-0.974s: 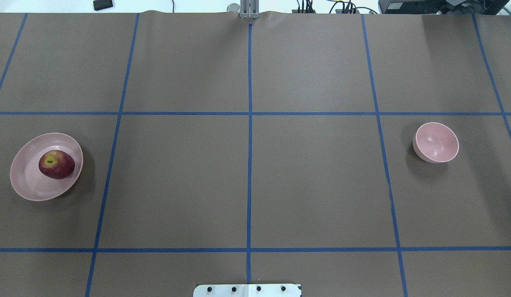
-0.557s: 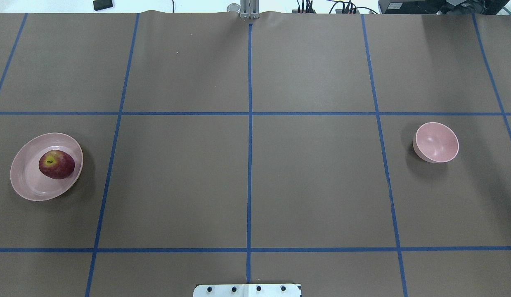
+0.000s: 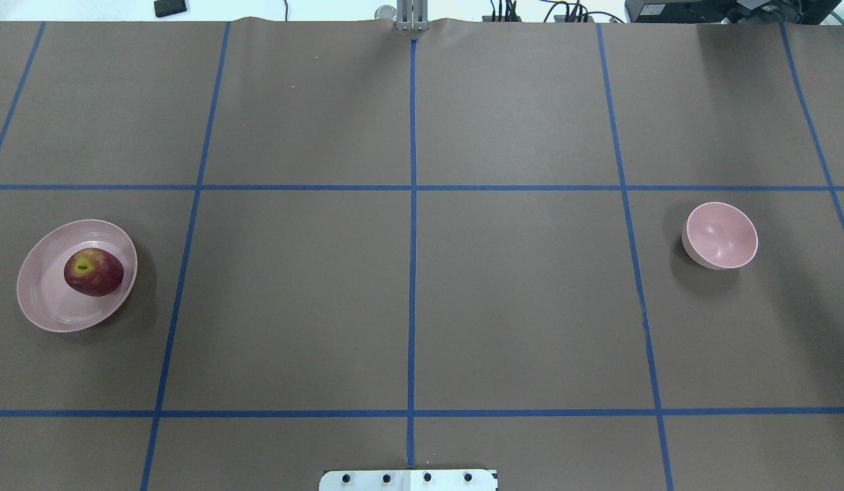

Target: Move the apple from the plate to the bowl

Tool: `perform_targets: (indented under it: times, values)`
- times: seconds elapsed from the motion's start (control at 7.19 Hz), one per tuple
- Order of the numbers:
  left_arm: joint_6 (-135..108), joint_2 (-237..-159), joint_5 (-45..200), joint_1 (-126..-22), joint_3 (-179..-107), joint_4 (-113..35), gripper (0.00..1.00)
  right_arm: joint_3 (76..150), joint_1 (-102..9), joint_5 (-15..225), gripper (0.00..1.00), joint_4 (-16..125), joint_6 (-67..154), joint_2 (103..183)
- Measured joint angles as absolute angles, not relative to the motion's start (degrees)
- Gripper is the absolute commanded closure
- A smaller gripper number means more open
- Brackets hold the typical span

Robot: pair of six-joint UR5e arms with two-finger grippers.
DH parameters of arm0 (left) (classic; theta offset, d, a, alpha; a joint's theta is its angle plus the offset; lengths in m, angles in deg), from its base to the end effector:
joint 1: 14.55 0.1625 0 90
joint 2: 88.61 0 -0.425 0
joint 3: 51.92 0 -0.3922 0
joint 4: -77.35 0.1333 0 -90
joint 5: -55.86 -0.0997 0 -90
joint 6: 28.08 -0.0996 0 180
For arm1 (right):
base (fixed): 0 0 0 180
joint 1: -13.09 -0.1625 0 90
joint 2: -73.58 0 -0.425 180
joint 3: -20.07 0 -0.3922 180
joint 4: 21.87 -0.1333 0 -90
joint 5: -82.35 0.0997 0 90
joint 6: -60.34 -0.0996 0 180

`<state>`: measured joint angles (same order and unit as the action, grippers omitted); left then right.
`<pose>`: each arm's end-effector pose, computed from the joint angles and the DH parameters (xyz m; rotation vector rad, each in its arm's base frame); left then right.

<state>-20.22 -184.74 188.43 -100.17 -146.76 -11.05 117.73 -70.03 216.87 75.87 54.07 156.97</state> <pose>-0.0244 -0.5442 0.5666 0.0760 0.7536 0.0029 -0.0012 -0.5399 0.5472 0.0186 -0.7835 -0.0544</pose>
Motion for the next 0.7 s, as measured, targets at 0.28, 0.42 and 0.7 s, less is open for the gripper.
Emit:
perform_targets:
  times: [0.28, 0.42, 0.7]
  values:
    - [-20.2, -185.6, 188.6, -98.2, -146.8, -11.5, 0.01, 117.9, -63.3, 218.3, 0.0, 68.5, 49.9, 156.9]
    - [-20.2, -185.7, 188.5, -97.3, -146.8, -11.8, 0.01, 117.8, -59.3, 219.2, 0.0, 64.0, 46.2, 157.0]
    - [-20.3, -185.7, 188.6, -96.7, -146.6, -12.5, 0.01, 116.5, -52.1, 219.6, 0.0, 55.5, 39.5, 158.1]
